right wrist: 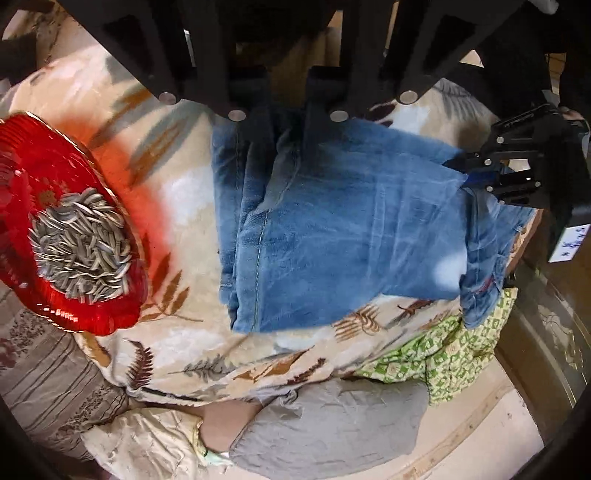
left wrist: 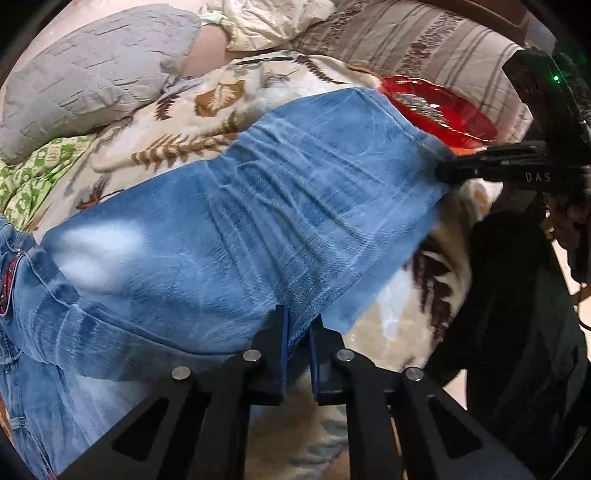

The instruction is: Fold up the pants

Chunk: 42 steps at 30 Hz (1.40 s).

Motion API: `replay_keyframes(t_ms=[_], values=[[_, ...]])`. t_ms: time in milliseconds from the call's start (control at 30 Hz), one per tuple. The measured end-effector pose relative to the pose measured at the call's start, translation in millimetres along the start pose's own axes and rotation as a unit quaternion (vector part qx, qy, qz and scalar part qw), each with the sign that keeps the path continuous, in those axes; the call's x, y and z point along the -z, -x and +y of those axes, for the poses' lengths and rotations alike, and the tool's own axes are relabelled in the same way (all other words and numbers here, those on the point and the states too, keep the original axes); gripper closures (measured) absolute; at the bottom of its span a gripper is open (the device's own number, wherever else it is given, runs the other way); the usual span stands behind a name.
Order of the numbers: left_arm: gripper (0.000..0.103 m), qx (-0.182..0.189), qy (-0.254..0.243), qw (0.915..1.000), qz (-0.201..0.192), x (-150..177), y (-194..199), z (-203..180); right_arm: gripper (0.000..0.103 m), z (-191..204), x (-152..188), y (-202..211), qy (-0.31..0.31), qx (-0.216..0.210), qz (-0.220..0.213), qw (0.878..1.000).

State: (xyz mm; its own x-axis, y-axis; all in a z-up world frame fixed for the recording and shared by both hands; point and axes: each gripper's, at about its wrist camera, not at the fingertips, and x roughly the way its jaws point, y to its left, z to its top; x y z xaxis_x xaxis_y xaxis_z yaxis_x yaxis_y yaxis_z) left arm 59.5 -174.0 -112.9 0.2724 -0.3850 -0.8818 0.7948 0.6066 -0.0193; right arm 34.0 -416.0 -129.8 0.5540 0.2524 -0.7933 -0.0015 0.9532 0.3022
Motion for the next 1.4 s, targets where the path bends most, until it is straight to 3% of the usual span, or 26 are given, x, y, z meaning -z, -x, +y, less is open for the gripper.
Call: replay_keyframes(t_ms=[133, 267, 333, 367, 433, 500, 533, 600, 667, 733, 900, 1100, 1233, 1400], values=[[0.094, 0.002, -0.005, 1.0000, 0.005, 1.4, -6.4, -7.6, 0.091, -9.3, 4.5, 15.2, -0.009, 0.012, -0.009, 1.000], [0.094, 0.008, 0.019, 0.9998, -0.001, 1.2, -16.9, -2.9, 0.090, -14.7, 2.0, -7.9, 0.003, 0.060, 0.011, 0.998], [0.089, 0.014, 0.025, 0.9996, -0.007, 2.8, -13.8, -2.1, 0.089, -15.3, 0.2, -8.3, -0.004, 0.061, 0.007, 0.998], [0.084, 0.017, 0.026, 0.9995, -0.008, 3.6, -11.4, -2.0, 0.087, -14.6, -1.0, -7.3, -0.007, 0.063, 0.009, 0.998], [0.034, 0.031, 0.041, 0.9987, -0.005, 5.6, -1.0, -0.3, 0.073, -11.0, -2.3, -1.4, -0.003, 0.072, 0.009, 0.997], [0.011, 0.025, 0.067, 0.9969, -0.032, 9.3, 18.2, 8.8, 0.018, -3.7, -1.8, 9.8, 0.007, 0.072, -0.005, 0.997], [0.007, 0.003, 0.083, 0.9953, -0.051, 12.5, 31.5, 17.3, 0.013, 1.8, -2.2, 19.1, 0.011, 0.072, -0.024, 0.997], [0.006, -0.011, 0.115, 0.9916, -0.057, 18.5, 52.1, 40.7, 0.013, 16.0, -5.5, 35.4, 0.029, 0.062, -0.061, 0.996], [0.006, -0.020, 0.149, 0.9869, -0.058, 24.5, 69.0, 67.2, 0.012, 35.9, -14.9, 42.1, 0.054, 0.045, -0.074, 0.995], [0.003, -0.053, 0.185, 0.9794, -0.062, 33.8, 90.3, 99.5, 0.008, 55.9, -24.6, 40.2, 0.072, 0.022, -0.081, 0.994], [0.001, -0.126, 0.240, 0.9601, -0.069, 60.9, 137.8, 167.0, 0.007, 119.3, -50.1, 5.5, 0.112, -0.046, -0.061, 0.991], [0.001, -0.174, 0.274, 0.9438, -0.062, 80.9, 169.9, 234.6, 0.007, 204.2, -67.2, -43.2, 0.151, -0.105, -0.037, 0.982], [0.001, -0.171, 0.281, 0.9428, -0.054, 80.0, 165.9, 267.3, 0.007, 245.0, -78.3, -62.0, 0.163, -0.118, -0.039, 0.979], [0.001, -0.127, 0.271, 0.9527, -0.054, 49.5, 141.0, 300.8, 0.007, 278.0, -94.6, -87.7, 0.158, -0.115, -0.027, 0.980]])
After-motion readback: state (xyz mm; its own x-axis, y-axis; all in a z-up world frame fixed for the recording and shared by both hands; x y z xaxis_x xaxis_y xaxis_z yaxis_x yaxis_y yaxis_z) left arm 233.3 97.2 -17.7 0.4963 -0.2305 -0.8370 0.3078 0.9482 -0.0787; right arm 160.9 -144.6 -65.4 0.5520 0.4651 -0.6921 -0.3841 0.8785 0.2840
